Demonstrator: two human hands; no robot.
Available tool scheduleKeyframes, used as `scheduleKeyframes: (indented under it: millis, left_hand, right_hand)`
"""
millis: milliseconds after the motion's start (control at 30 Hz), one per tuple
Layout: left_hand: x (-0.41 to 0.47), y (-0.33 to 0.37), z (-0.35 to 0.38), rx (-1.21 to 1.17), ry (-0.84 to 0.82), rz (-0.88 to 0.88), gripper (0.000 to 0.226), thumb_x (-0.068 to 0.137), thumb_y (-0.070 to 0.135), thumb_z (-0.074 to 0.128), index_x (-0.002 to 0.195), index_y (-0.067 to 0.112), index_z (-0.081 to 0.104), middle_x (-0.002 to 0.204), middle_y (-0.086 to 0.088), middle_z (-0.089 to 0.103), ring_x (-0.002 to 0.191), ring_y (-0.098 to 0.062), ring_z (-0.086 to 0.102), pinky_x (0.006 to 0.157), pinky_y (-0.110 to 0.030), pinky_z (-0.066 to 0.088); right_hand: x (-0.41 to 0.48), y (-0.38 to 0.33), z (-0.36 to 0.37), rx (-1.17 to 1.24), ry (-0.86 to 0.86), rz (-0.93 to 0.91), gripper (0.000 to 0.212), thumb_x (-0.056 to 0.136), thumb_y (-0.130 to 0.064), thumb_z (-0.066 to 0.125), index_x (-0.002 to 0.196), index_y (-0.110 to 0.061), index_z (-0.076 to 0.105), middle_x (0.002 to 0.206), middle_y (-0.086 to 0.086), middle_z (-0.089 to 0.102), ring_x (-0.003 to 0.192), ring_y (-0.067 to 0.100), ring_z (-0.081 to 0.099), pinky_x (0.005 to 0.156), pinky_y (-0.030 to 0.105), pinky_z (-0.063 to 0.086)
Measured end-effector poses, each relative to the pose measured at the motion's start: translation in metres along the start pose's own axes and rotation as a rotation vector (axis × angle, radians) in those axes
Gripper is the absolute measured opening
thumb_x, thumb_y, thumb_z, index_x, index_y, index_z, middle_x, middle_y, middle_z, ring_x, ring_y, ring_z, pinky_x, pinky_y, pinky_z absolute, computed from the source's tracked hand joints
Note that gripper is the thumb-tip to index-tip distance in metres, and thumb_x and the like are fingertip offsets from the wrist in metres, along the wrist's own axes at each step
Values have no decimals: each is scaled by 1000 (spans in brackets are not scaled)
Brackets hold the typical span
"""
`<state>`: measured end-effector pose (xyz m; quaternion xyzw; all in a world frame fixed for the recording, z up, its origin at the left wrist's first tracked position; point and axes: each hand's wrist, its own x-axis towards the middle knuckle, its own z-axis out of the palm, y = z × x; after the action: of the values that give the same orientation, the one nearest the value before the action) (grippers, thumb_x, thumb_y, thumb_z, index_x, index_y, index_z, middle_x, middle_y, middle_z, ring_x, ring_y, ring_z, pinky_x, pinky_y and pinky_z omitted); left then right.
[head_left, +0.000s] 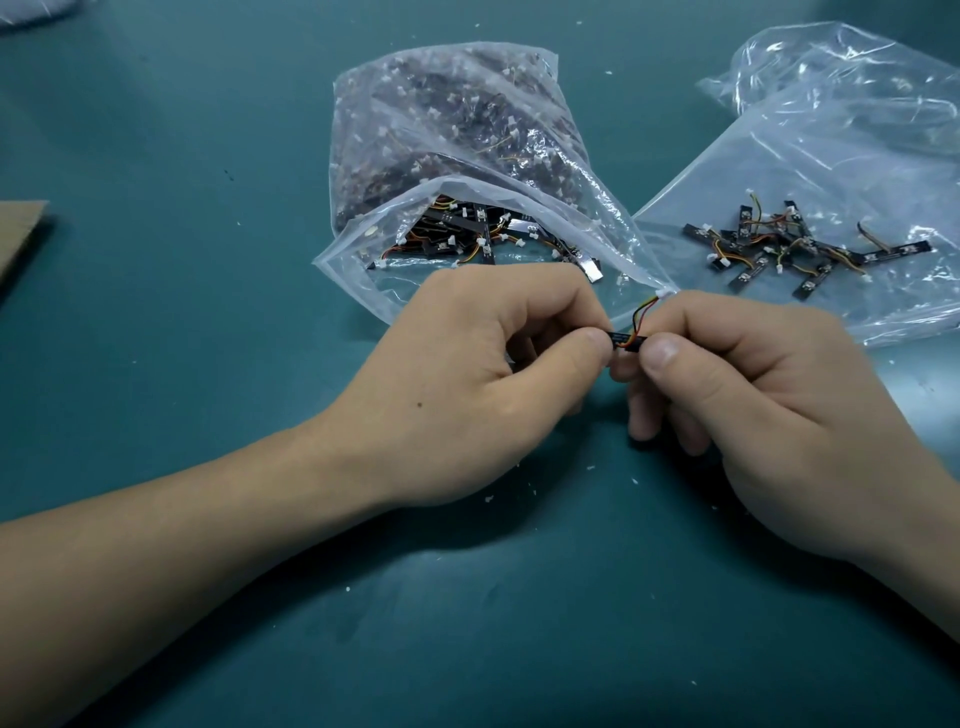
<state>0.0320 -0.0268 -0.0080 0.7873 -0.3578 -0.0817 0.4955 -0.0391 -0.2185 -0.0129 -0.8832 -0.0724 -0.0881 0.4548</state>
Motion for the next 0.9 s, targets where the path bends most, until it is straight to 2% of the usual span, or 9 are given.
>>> scheduleKeyframes:
  millis: [133, 333, 467, 667, 900]
  left_hand:
    - [0, 0, 1, 7, -8, -11, 14, 96, 11, 64, 85, 13, 72, 62, 3, 66, 50, -3, 48, 53, -8, 34]
    - [0, 0, 0, 3, -15, -16, 13, 95, 17, 61, 87, 16, 72, 63, 4, 67, 53, -5, 52, 54, -10, 36]
    - [0, 1, 1, 6, -25, -11, 14, 95, 16, 61, 86, 15, 71, 63, 2, 67, 50, -4, 49, 53, -10, 34]
    - [0, 0, 1, 28, 0, 0, 15, 96, 13, 62, 85, 15, 72, 62, 3, 67, 51, -6, 51, 53, -10, 35]
    - [0, 0, 1, 54, 12, 5, 15, 97, 15, 61, 88, 17, 72, 64, 3, 67, 53, -8, 53, 53, -11, 37]
  right_hand:
    - [0, -1, 0, -40, 9, 4, 27, 97, -40, 45, 80, -32, 64, 68, -11, 70, 55, 19, 59, 52, 28, 45]
    - [0, -2, 1, -25, 14, -6, 28, 97, -39, 46, 79, -31, 65, 67, -11, 70, 52, 18, 58, 51, 26, 45]
    - [1, -2, 1, -29, 15, 0, 25, 95, -37, 46, 79, -30, 64, 66, -10, 70, 49, 20, 56, 49, 33, 45]
    - [1, -2, 0, -49, 3, -13, 26, 98, -30, 49, 75, -30, 64, 68, -11, 70, 55, 15, 58, 51, 23, 44]
    - [1, -4, 0, -43, -12, 2, 28, 96, -37, 45, 75, -31, 62, 69, -11, 71, 57, 16, 60, 52, 19, 43]
